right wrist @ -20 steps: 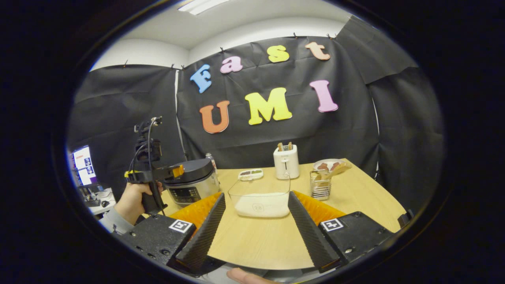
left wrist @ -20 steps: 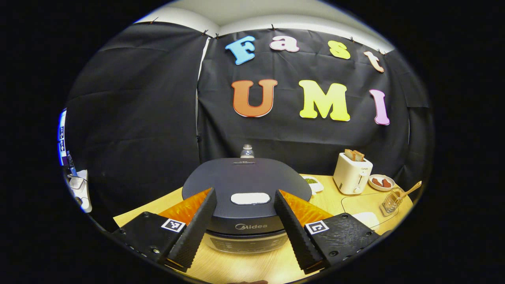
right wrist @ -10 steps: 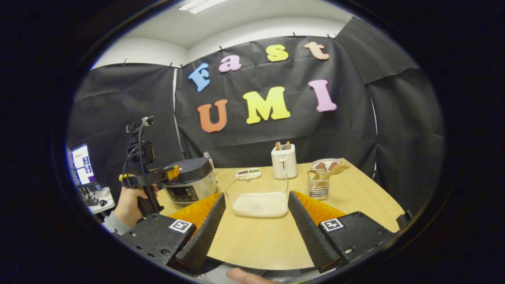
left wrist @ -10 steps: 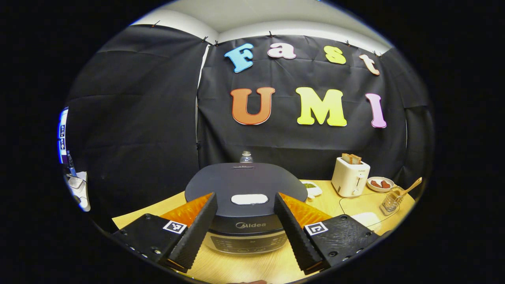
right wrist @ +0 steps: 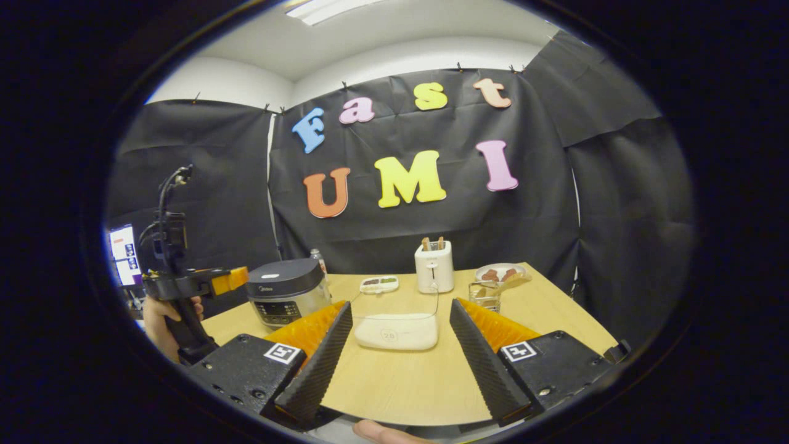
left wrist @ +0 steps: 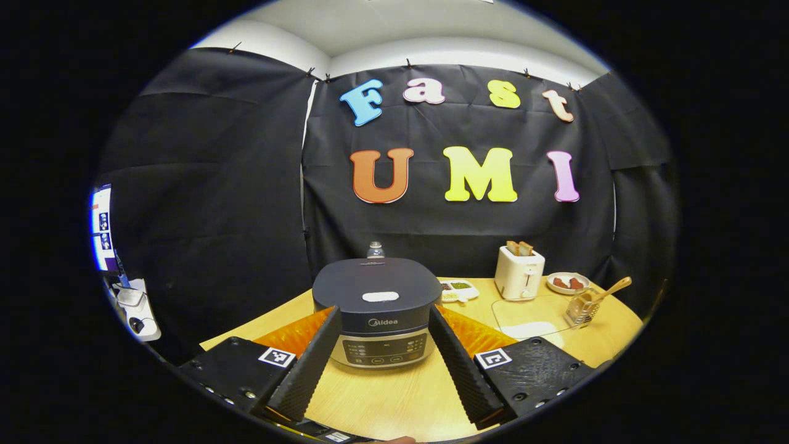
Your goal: Close the left gripper, press the button to open the rice cooker; take a wooden spoon from the chopstick holder with the right hand, scoop a spoonful of rice and pour it into the rice cooker, then put the wooden spoon back into the chopstick holder.
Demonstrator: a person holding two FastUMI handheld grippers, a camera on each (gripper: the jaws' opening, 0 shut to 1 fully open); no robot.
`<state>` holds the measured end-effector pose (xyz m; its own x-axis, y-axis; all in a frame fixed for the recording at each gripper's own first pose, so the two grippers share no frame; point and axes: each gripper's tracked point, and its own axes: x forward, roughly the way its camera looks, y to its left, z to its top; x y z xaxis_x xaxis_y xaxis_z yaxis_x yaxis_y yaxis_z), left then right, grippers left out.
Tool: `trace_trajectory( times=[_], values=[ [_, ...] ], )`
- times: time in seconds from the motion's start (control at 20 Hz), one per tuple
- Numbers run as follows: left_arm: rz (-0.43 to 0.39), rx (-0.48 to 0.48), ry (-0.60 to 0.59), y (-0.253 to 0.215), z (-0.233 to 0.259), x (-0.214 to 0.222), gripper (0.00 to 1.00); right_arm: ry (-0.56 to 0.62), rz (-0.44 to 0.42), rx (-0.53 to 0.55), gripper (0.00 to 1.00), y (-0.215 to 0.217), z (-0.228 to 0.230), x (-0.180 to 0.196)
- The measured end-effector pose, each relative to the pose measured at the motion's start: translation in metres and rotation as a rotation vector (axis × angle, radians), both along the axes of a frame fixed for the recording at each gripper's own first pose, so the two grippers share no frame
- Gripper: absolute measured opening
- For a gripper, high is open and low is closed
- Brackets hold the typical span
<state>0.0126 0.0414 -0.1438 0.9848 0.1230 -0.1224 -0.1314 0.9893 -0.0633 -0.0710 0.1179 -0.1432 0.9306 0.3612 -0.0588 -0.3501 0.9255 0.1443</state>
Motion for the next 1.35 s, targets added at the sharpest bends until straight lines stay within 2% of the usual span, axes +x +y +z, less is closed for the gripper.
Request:
trace_trajectory(
  times=[0.05, 0.5, 0.6, 0.75, 0.8, 0.85, 0.9, 1.05, 1.1, 1.2, 1.25, 1.35],
  values=[
    [-0.018, -0.007, -0.013, -0.006, 0.006, -0.011, 0.91, -0.006, -0.007, -0.003, 1.0, -0.003, 0.003, -0.001],
    [-0.11, -0.003, -0.035, -0.04, 0.004, -0.09, 0.91, -0.089, -0.132, -0.05, 1.0, -0.039, 0.027, -0.008],
    [-0.079, 0.034, -0.05, -0.03, 0.009, -0.097, 0.91, -0.087, -0.131, -0.049, 1.0, -0.039, 0.029, -0.011],
    [-0.061, 0.037, -0.089, -0.026, 0.019, -0.105, 0.91, -0.09, -0.142, -0.06, 1.0, -0.043, 0.029, -0.012],
    [-0.054, 0.036, -0.096, -0.024, 0.021, -0.105, 0.91, -0.089, -0.148, -0.064, 0.96, -0.045, 0.029, -0.013],
    [-0.059, 0.023, -0.099, -0.024, 0.022, -0.106, 0.91, -0.09, -0.155, -0.065, 0.96, -0.048, 0.031, -0.012],
    [-0.065, 0.006, -0.1, -0.026, 0.022, -0.106, 0.91, -0.09, -0.16, -0.068, 1.0, -0.048, 0.032, -0.012],
    [-0.071, 0.005, -0.102, -0.026, 0.022, -0.107, 0.92, -0.085, -0.168, -0.067, 1.0, -0.051, 0.033, -0.012],
    [-0.071, 0.009, -0.106, -0.024, 0.023, -0.107, 0.92, -0.082, -0.169, -0.066, 0.96, -0.051, 0.031, -0.012],
    [-0.088, 0.001, -0.103, -0.029, 0.022, -0.107, 0.92, -0.08, -0.16, -0.061, 0.96, -0.048, 0.031, -0.013],
    [-0.095, -0.001, -0.104, -0.032, 0.023, -0.107, 0.78, -0.077, -0.155, -0.059, 0.96, -0.047, 0.03, -0.012],
    [-0.101, 0.006, -0.109, -0.032, 0.025, -0.108, 0.77, -0.066, -0.143, -0.054, 0.96, -0.045, 0.027, -0.013]
  ],
)
